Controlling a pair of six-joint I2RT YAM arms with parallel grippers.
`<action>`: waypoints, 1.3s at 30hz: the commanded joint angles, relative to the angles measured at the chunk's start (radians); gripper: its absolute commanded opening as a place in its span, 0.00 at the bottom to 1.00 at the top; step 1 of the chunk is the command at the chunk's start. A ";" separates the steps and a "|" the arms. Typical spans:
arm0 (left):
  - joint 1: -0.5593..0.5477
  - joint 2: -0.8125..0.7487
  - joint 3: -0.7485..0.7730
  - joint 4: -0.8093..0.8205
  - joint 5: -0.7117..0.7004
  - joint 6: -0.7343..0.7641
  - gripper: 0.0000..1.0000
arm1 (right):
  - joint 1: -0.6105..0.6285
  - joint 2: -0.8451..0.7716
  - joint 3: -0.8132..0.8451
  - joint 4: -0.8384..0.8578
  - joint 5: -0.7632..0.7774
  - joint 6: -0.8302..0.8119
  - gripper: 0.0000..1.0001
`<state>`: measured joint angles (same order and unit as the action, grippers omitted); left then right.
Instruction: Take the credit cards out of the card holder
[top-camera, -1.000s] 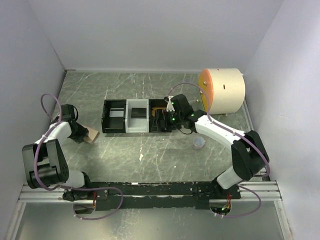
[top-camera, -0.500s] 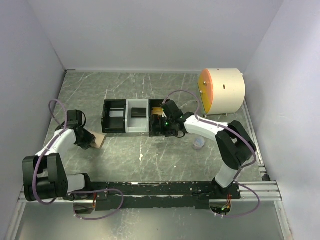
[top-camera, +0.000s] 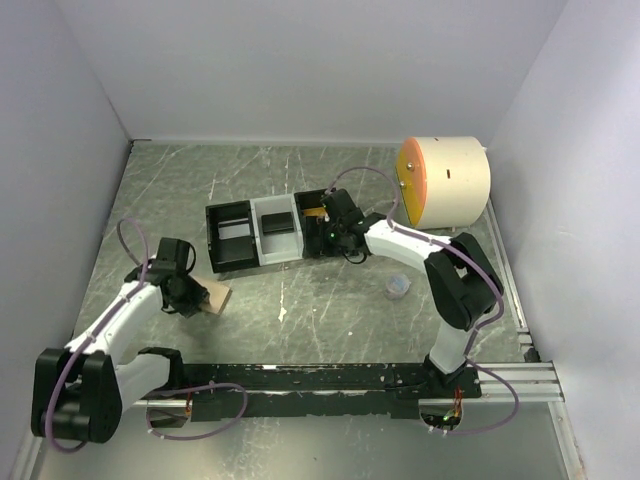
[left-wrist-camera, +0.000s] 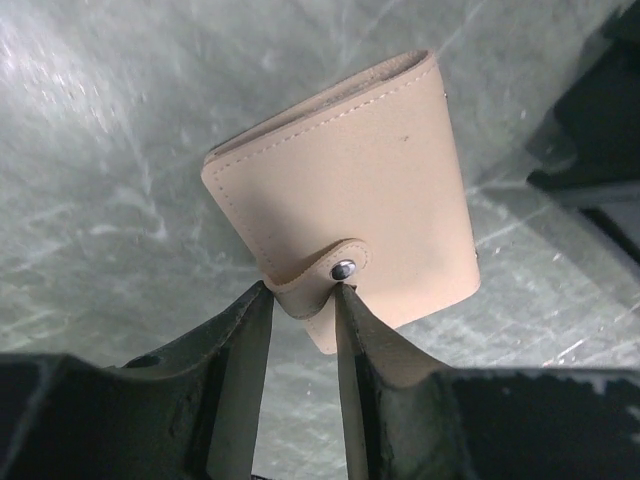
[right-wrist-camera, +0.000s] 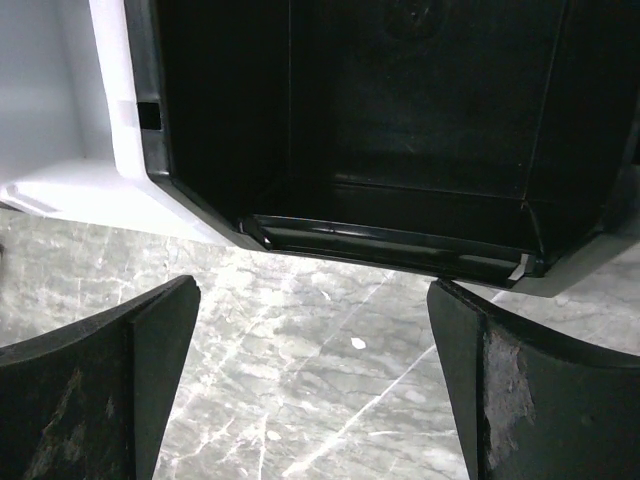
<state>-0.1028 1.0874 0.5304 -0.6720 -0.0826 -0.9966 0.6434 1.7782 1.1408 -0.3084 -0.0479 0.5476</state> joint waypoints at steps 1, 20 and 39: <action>-0.073 -0.084 -0.064 -0.045 0.037 -0.104 0.40 | -0.011 -0.059 -0.015 0.006 -0.046 -0.048 1.00; -0.920 0.305 0.191 0.150 -0.043 -0.210 0.66 | -0.007 -0.344 -0.303 0.186 -0.176 0.026 1.00; -0.843 0.016 0.057 0.205 -0.148 -0.241 0.87 | 0.141 -0.464 -0.544 0.253 -0.311 0.171 0.68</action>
<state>-1.0096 1.1248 0.6334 -0.4610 -0.2443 -1.2415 0.7105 1.3041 0.6010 -0.0944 -0.3431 0.6754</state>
